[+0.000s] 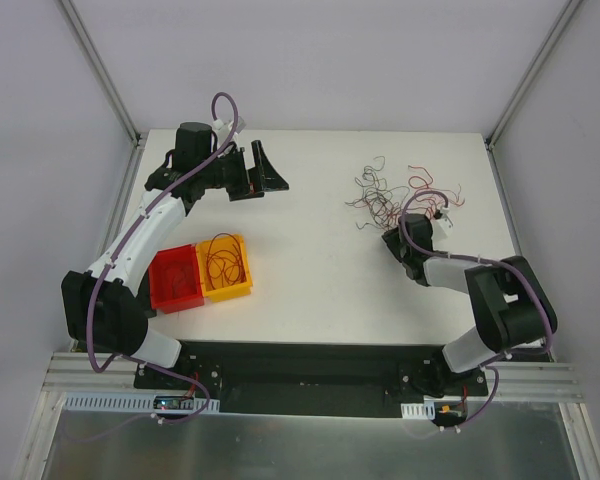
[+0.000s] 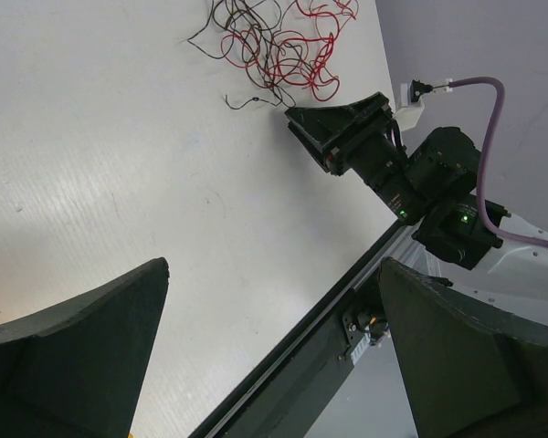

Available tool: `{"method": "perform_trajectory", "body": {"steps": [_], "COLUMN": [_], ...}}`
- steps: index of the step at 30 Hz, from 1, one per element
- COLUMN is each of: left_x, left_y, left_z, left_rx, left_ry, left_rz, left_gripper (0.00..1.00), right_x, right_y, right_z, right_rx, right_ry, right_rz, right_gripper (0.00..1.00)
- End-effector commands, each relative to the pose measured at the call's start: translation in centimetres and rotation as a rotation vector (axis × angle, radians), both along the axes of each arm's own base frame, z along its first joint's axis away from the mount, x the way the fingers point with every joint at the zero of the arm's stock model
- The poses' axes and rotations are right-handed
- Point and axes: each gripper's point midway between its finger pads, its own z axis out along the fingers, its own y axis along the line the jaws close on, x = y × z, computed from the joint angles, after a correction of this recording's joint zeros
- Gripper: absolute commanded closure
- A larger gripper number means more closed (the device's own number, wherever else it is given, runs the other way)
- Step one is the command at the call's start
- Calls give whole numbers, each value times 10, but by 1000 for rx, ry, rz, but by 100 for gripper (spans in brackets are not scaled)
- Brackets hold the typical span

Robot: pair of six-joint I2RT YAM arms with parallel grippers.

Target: Untangle the cables

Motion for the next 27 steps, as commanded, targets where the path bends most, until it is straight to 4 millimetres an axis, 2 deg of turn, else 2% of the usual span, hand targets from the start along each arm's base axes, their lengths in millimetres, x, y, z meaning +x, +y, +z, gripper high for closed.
{"method": "perform_trajectory", "body": {"steps": [1,7,14,18,25,27], "left_x": [0,1,1,2,3,2], "left_y": [0,0,0,2,-1,-3], "left_z": [13,12,11,13,8,7], "left_rx": [-25,-24,-29,-30,-34,-40], "left_ry": [-43,-43,-32,-38,-19,-11], "left_rz": [-11,-11,-14,-10,-22,-33], "left_gripper": [2,2,2,2,2,1], "right_x": [23,33,18,19,37,44], "right_y": [5,5,-7,-11,-5,-4], "right_z": [12,11,20,20,26,23], "right_rx": [86,130,125,124,139,145], "right_ry": [-77,-100,-130,-134,-149,-139], "right_rz": [-25,-33,-37,-44,-19,-25], "right_gripper": [56,56,55,55,55,56]}}
